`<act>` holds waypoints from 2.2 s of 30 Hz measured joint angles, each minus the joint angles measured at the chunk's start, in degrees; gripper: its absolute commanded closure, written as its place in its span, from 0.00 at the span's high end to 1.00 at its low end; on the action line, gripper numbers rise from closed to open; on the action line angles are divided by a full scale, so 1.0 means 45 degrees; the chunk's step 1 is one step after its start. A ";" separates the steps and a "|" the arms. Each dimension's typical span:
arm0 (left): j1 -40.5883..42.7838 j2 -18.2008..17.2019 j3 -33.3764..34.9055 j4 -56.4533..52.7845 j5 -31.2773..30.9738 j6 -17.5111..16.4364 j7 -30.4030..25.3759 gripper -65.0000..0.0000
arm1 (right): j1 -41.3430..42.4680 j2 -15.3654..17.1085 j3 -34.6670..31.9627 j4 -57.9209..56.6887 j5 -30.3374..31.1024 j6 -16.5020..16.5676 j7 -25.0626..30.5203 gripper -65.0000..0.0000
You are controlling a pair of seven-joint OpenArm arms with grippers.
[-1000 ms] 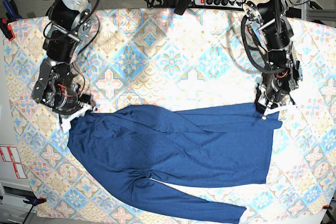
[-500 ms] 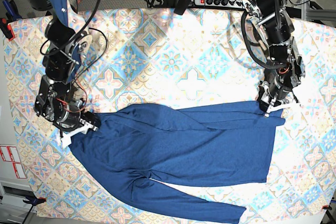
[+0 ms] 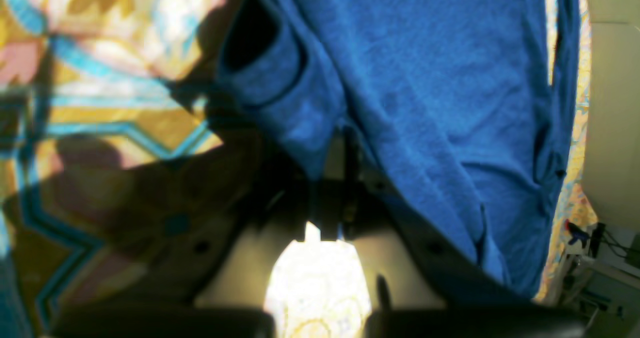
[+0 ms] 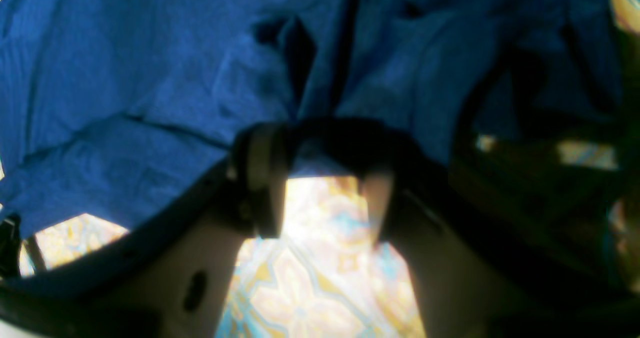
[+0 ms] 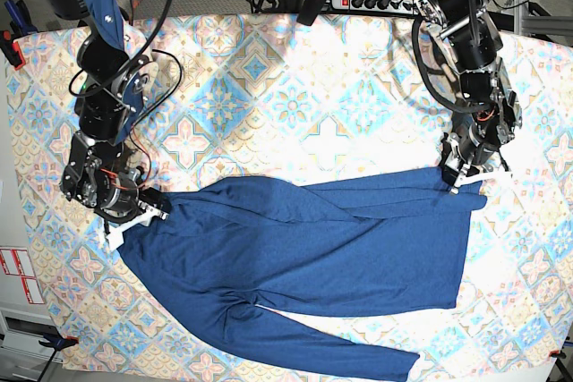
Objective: Fold the T-shirt properly
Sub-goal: 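Hold the folded shirt edge with both grippers and adjust the grip, then pull the held shirt edge with both grippers toward the robot base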
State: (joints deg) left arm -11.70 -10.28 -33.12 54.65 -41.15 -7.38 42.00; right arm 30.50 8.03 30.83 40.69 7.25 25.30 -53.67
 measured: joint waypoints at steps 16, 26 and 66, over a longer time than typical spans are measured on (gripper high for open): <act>-0.0010 -0.0005 -0.0005 0.0000 -0.0015 0.0000 -0.0005 0.00 | -0.0427 0.0175 0.0889 0.0282 -0.0189 -0.0350 0.0029 0.38; -0.0005 -0.0005 -0.0029 0.0000 -0.0010 0.0000 -0.0005 0.00 | 0.0243 0.0257 0.0928 -0.1739 0.0092 -0.1326 0.1603 0.43; 0.2467 -0.0889 0.0015 0.2331 -0.0151 -0.0957 0.1234 0.00 | -0.2803 0.0583 0.3594 0.3342 0.0131 -0.0185 -0.1914 0.00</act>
State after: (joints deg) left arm -0.60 -14.28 -33.06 65.14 -41.82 -11.68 47.55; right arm 17.89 10.66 47.00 55.72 7.84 24.47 -62.28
